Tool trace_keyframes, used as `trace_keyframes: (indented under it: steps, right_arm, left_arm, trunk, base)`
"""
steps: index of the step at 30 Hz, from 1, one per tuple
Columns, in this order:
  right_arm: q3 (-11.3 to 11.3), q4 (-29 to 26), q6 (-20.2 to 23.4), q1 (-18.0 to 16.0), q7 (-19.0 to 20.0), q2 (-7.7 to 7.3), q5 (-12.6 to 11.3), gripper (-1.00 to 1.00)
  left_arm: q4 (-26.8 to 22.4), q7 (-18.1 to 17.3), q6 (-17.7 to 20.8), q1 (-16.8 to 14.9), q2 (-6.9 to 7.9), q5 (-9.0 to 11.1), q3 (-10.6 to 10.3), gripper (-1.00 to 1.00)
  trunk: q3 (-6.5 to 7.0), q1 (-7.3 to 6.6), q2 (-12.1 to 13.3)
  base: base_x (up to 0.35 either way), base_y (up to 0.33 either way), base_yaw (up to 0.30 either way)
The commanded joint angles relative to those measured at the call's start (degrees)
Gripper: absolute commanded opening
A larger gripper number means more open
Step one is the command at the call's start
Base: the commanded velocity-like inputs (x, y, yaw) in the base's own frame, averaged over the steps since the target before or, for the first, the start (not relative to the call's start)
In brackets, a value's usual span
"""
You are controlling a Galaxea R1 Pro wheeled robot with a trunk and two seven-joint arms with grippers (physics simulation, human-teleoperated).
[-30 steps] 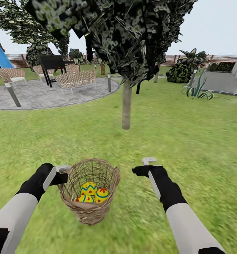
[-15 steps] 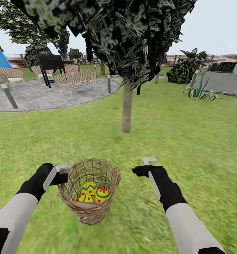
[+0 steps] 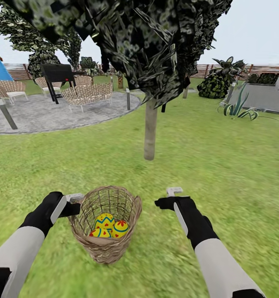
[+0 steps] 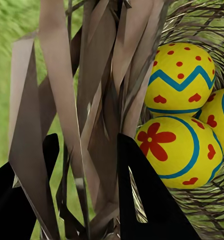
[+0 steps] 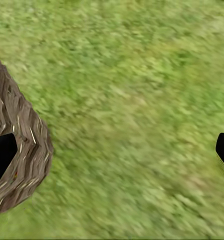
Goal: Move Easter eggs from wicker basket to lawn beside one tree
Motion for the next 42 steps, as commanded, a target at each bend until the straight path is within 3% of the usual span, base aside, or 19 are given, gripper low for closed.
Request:
trace_keyframes:
  steps: [1, 42]
  right_arm:
    - [0.0, -0.1, 0.3, 0.0, 0.4, 0.01, 0.5, 1.00]
    - [0.0, -0.3, 0.3, 0.0, 0.4, 0.05, 0.5, 1.00]
  left_arm:
    - [-0.1, 0.5, 0.2, 0.0, 0.04, 1.1, -0.2, -1.00]
    - [0.0, 0.5, 0.1, 0.0, -0.05, 1.1, -0.2, -1.00]
  trunk:
    - [-0.05, 0.03, 0.0]
    - [-0.05, 0.03, 0.0]
  base:
    - [0.326, 0.000, 0.000]
    - [0.326, 0.000, 0.000]
